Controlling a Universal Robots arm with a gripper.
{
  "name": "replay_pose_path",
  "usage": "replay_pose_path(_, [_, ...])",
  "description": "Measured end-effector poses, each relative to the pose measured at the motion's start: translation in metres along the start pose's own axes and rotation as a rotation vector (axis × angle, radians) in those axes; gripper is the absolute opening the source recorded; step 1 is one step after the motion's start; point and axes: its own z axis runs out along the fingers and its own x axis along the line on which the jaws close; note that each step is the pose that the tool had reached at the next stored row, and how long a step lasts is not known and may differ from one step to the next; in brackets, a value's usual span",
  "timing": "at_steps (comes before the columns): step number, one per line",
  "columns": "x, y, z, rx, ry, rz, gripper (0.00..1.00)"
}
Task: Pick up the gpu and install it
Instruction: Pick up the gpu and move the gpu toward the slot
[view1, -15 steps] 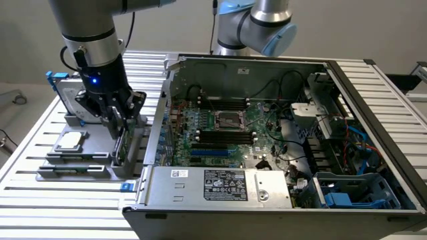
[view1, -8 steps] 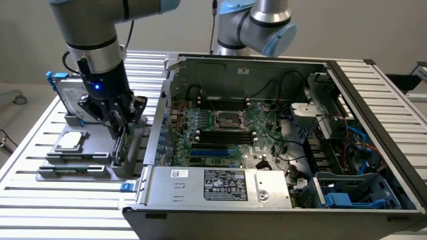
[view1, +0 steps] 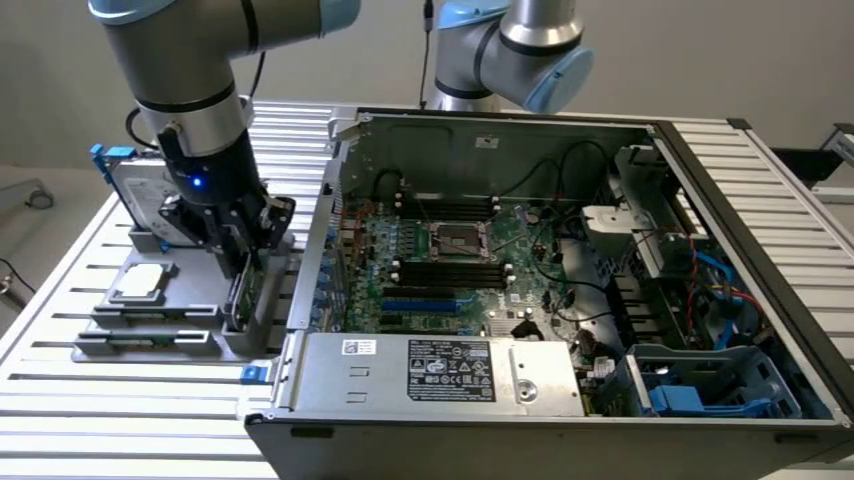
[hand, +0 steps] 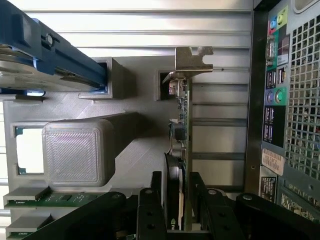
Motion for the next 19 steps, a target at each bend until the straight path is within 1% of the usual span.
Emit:
replay_pose_path(2, [0.0, 0.0001, 0.0004, -0.0032, 0.0, 0.0, 0.36])
replay_pose_path(5, [0.0, 0.0, 0.0009, -0.0048, 0.0, 0.0, 0.36])
replay_pose_path(9, [0.0, 0.0, 0.001, -0.0048, 0.0003, 0.001, 0.34])
replay_pose_path(10, [0.0, 0.0, 0.0011, -0.0049, 0.0002, 0.001, 0.28])
replay_pose_path(11, [0.0, 0.0, 0.0011, -0.0049, 0.0002, 0.001, 0.26])
replay_pose_path(19, [0.0, 0.0, 0.0011, -0.0051, -0.0001, 0.001, 0.26])
